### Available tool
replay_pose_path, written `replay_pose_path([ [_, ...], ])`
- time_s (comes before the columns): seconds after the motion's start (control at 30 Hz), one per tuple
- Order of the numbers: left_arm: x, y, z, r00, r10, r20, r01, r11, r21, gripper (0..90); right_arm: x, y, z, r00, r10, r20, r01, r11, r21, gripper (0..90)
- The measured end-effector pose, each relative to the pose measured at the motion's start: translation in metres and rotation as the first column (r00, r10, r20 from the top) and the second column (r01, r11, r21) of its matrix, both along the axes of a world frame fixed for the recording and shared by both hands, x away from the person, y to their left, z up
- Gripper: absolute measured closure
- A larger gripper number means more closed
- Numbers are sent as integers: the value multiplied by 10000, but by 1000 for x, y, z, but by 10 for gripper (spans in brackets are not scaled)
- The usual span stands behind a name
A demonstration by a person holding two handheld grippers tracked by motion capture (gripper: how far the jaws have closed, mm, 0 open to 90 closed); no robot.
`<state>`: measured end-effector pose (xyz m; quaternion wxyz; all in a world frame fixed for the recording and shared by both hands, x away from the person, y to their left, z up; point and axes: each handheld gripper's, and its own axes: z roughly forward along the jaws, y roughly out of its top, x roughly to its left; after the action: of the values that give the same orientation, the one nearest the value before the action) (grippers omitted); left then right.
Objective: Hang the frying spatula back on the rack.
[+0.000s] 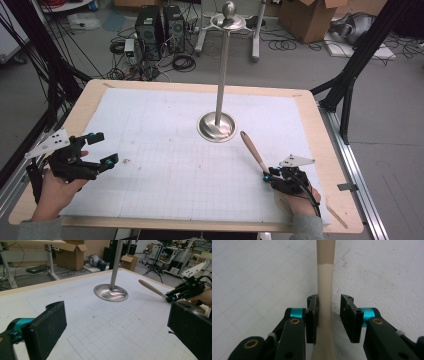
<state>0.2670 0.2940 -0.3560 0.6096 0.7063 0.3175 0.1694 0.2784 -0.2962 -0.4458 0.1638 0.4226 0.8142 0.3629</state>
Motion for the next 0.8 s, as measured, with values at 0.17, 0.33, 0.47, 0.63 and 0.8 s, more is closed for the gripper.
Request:
replay_pose_path([
  [0.17,0,0,0,10000,-4,-7,4,10000,25,27,-1,2,1,9999,73,-121,-73,10000,52,761],
  [0.33,0,0,0,10000,8,-2,-8,10000,-4,27,0,2,1,9997,103,-208,-100,9999,127,778],
  [0.47,0,0,1,10000,9,29,-9,10000,2,27,1,-1,1,9994,79,-333,-68,9995,312,780],
  [0.63,0,0,1,10000,5,48,-5,10000,-9,27,2,0,3,9993,228,-284,-212,9983,543,781],
  [0.8,0,1,1,10000,11,60,-11,10000,-5,27,1,-2,9,9996,268,-76,-260,9949,974,782],
])
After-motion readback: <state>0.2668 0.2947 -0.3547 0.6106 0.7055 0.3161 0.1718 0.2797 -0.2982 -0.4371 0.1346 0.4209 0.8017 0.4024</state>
